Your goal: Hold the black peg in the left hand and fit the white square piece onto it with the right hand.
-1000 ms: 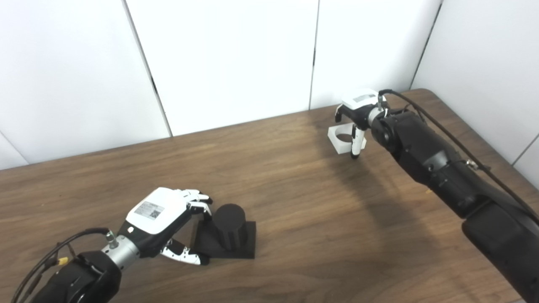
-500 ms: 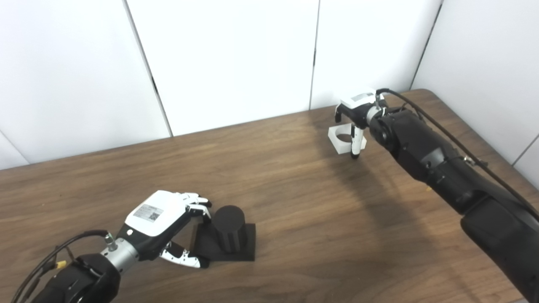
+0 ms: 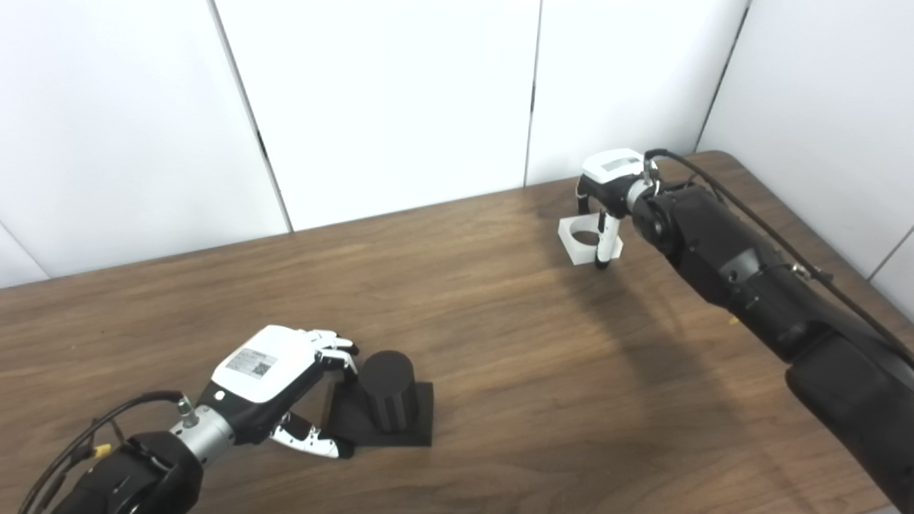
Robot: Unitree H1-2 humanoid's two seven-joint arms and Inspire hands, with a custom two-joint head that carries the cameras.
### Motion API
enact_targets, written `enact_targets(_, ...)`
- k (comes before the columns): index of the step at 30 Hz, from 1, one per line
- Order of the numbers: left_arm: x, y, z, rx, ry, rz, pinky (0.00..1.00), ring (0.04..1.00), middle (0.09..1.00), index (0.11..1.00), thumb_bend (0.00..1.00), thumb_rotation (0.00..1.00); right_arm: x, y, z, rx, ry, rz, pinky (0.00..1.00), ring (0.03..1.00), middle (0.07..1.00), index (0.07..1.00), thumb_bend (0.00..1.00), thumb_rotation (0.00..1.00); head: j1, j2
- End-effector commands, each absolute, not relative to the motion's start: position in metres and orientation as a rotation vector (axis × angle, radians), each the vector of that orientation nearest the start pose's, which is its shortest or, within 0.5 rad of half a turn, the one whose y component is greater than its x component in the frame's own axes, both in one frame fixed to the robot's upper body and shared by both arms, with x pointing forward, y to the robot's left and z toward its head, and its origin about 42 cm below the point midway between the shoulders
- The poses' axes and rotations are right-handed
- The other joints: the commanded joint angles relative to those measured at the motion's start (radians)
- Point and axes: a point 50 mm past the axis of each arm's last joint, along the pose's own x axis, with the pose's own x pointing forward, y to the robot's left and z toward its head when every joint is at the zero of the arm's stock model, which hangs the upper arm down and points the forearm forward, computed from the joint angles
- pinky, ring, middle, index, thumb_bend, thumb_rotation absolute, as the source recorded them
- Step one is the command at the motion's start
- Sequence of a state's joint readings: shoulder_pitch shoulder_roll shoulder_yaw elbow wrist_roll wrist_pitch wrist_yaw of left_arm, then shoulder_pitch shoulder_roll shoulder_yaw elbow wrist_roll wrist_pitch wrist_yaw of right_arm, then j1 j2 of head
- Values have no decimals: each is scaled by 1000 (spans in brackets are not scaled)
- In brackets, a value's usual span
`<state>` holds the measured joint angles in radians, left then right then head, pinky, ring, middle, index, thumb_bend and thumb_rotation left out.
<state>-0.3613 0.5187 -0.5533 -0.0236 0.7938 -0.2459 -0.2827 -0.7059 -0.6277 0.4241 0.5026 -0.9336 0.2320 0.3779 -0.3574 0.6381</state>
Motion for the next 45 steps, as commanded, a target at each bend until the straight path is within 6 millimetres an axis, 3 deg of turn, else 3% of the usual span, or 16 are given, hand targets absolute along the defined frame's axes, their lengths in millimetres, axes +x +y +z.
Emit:
enact_targets(1, 325, 216, 136, 1506, -355, -972, 786, 855, 826, 490, 524, 68, 476, -373, 222, -1721, 369, 183, 811, 850, 805, 484, 523, 142, -1, 1)
enact_targets(5, 325, 215, 135, 1499, -349, -972, 787, 859, 829, 491, 524, 67, 475, -374, 223, -1728, 360, 193, 801, 816, 767, 482, 521, 139, 0, 3)
enact_targets(16, 325, 213, 136, 1502, -348, -971, 792, 860, 832, 491, 524, 69, 472, -377, 226, -1686, 315, 192, 834, 835, 772, 480, 523, 133, 9, 7)
enact_targets(24, 328, 214, 135, 1502, -355, -961, 782, 855, 831, 490, 524, 69, 467, -372, 243, -1662, 232, 167, 895, 848, 780, 481, 524, 132, 23, 13)
enact_targets(31, 331, 213, 136, 1499, -351, -953, 786, 858, 841, 490, 524, 69, 459, -357, 270, -1663, 129, 175, 949, 853, 786, 482, 521, 132, 30, 14)
enact_targets(45, 337, 205, 136, 1504, -357, -953, 785, 862, 854, 491, 523, 72, 439, -321, 303, -1703, -95, 259, 894, 823, 769, 478, 522, 130, 100, 38)
